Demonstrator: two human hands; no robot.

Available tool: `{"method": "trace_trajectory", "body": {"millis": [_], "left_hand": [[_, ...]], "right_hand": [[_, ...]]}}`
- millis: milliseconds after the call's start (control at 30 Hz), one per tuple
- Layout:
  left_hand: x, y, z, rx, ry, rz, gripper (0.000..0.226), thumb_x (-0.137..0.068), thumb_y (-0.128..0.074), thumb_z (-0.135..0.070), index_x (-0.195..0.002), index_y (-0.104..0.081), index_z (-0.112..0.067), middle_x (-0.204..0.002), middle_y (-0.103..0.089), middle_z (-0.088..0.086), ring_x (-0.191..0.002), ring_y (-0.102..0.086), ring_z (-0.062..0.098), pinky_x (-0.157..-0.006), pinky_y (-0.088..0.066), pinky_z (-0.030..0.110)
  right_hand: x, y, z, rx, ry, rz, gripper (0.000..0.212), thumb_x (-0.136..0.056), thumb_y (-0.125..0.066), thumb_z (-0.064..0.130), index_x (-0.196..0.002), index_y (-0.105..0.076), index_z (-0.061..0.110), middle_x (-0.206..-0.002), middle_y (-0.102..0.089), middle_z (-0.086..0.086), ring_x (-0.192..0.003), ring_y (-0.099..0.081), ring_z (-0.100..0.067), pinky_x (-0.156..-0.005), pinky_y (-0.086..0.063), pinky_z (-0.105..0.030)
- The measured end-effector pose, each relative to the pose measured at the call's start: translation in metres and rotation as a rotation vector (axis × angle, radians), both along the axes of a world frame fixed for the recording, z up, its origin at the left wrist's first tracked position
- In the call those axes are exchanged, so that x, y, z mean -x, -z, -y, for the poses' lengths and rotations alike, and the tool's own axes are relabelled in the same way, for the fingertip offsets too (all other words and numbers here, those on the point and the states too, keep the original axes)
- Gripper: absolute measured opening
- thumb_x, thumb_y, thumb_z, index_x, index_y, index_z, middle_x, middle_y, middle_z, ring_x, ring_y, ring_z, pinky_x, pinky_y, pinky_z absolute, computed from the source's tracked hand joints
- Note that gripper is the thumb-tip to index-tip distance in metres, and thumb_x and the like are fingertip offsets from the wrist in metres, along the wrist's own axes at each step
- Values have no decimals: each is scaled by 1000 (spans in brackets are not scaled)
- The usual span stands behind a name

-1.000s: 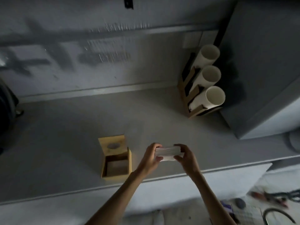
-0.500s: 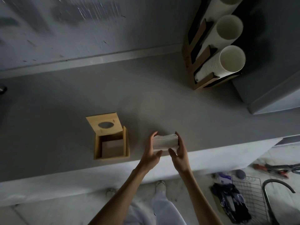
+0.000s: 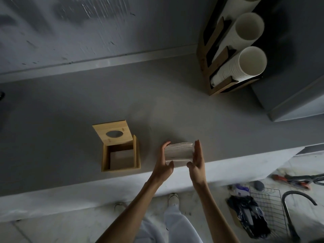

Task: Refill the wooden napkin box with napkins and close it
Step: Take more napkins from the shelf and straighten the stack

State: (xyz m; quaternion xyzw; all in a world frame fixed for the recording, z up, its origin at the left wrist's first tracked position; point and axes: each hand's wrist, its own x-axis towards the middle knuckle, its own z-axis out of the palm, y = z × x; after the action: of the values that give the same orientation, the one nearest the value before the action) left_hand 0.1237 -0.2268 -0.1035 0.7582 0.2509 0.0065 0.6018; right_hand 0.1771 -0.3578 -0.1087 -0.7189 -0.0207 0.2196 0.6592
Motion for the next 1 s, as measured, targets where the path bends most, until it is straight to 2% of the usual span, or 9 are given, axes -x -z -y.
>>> {"method": "trace_trajectory", "body": {"millis": [67,133,267,367,467,567,733,867,1000], "left_hand": [[1,1,0,-18,18,11,73,-73,-52,11,-136,-33,-22,-131,-45,0,-122,-44,7,-106,-42,25],[3,1,0,-50,26,8,64,-77,-53,4,-133,-35,-20,-130,-46,2,-121,-46,9,-105,-43,25],[6,-2,-3,-195,106,-13,59,-81,-53,4,-132,-35,-18,-130,-45,7,-121,-45,15,-107,-42,33],[5,-1,-10,-378,242,-7,59,-86,-57,-1,-138,-31,-14,-139,-37,11,-128,-38,19,-110,-37,33],[2,-6,-16,-527,322,6,51,-84,-56,-3,-130,-38,-16,-132,-42,7,-123,-40,19,-107,-41,33],[-1,-12,-17,-633,337,49,45,-80,-56,0,-121,-44,-15,-124,-48,6,-116,-43,20,-103,-40,30],[-1,-13,-15,-655,361,-40,52,-81,-56,0,-128,-39,-13,-132,-43,9,-120,-40,22,-105,-38,29],[0,-15,-16,-675,369,-40,44,-80,-57,0,-121,-46,-12,-124,-50,8,-115,-45,20,-101,-40,28],[2,-16,-18,-640,379,-93,47,-80,-57,-2,-124,-44,-12,-128,-47,9,-117,-43,22,-100,-37,27]], "right_hand": [[2,-1,-2,44,-27,46,90,-64,-40,-8,-149,-26,18,-155,-32,-3,-143,-29,-14,-118,-27,-41],[5,-2,-3,117,-44,111,87,-66,-41,-9,-148,-27,17,-149,-40,-4,-139,-37,-15,-115,-32,-40],[1,-2,8,345,-130,331,83,-79,-52,-14,-148,-26,22,-137,-41,-2,-127,-38,3,-108,-36,-25],[-10,-11,19,473,-316,443,77,-82,-63,-3,-145,-31,27,-140,-35,1,-126,-39,-8,-103,-39,-24],[-24,-21,26,561,-445,516,53,-83,-65,7,-128,-44,26,-132,-43,4,-114,-53,-18,-83,-50,-31],[-33,-29,28,628,-456,528,39,-86,-63,13,-120,-48,23,-126,-51,2,-105,-58,-23,-73,-49,-33],[-37,-27,27,727,-594,491,53,-86,-65,18,-135,-44,23,-138,-46,1,-119,-51,-21,-88,-52,-38],[-38,-24,27,736,-564,515,48,-83,-67,16,-128,-50,22,-132,-54,3,-120,-50,-18,-89,-51,-37],[-38,-23,30,747,-599,514,51,-84,-66,18,-131,-49,23,-132,-57,3,-125,-48,-19,-96,-47,-36]]}}
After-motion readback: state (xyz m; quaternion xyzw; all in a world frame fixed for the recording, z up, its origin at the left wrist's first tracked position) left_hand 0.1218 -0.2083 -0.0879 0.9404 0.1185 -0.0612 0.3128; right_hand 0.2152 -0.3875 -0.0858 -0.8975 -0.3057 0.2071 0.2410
